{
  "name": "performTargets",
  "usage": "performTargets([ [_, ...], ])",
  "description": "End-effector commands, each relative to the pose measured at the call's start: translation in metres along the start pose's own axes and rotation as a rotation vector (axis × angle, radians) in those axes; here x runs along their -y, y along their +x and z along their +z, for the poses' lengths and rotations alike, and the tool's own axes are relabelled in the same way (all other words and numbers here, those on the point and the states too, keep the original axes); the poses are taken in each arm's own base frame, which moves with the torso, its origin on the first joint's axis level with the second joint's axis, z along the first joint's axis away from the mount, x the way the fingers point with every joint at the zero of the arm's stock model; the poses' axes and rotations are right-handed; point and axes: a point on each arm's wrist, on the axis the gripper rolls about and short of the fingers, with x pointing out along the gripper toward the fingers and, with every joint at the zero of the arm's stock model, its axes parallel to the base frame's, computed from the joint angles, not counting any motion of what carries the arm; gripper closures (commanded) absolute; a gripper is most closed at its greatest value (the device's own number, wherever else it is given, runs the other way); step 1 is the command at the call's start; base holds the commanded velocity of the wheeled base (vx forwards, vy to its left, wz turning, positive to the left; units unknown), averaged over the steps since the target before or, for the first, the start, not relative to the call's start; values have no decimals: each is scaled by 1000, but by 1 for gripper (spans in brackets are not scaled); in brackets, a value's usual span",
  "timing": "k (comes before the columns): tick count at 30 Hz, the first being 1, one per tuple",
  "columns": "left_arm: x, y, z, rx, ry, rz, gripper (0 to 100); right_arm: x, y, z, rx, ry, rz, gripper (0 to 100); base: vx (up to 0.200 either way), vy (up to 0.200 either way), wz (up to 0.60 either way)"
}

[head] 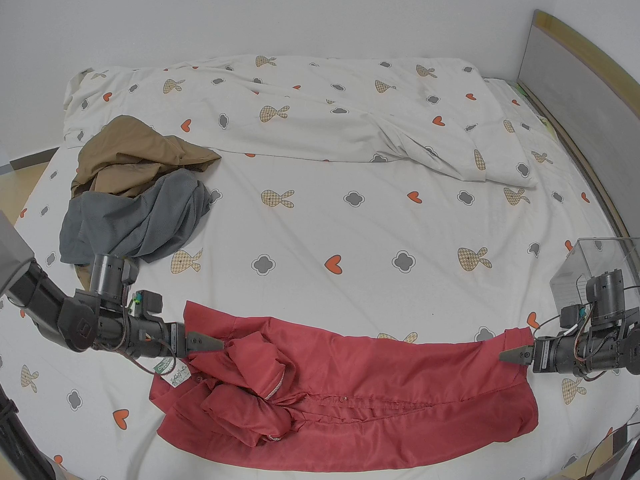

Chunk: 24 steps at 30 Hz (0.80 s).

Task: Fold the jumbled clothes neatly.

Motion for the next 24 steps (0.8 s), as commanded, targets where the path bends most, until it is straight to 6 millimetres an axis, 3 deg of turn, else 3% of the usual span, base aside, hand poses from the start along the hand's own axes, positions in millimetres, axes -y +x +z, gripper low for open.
performTargets([
  [1, 18, -29, 32, 118, 27, -34, 0, 16, 19, 6, -53, 57, -39, 0, 0, 0, 0],
  [5, 25, -34, 45, 132, 35, -102, 0, 20, 19, 7, -47, 72, -47, 0, 0, 0, 0],
  [16, 19, 18, 52, 30, 0, -172, 0, 23, 54, 27, -81, 77, -42, 0, 0, 0, 0],
  [21, 5, 48, 53, -13, -26, -163, 0, 24, 65, 41, -63, 73, -39, 0, 0, 0, 0],
  [22, 3, 52, 53, -20, -30, -162, 0, 24, 65, 43, -58, 72, -38, 100, 0, 0, 0],
  [24, -2, 59, 52, -28, -40, -152, 0, 25, 65, 47, -44, 74, -38, 100, 0, 0, 0],
])
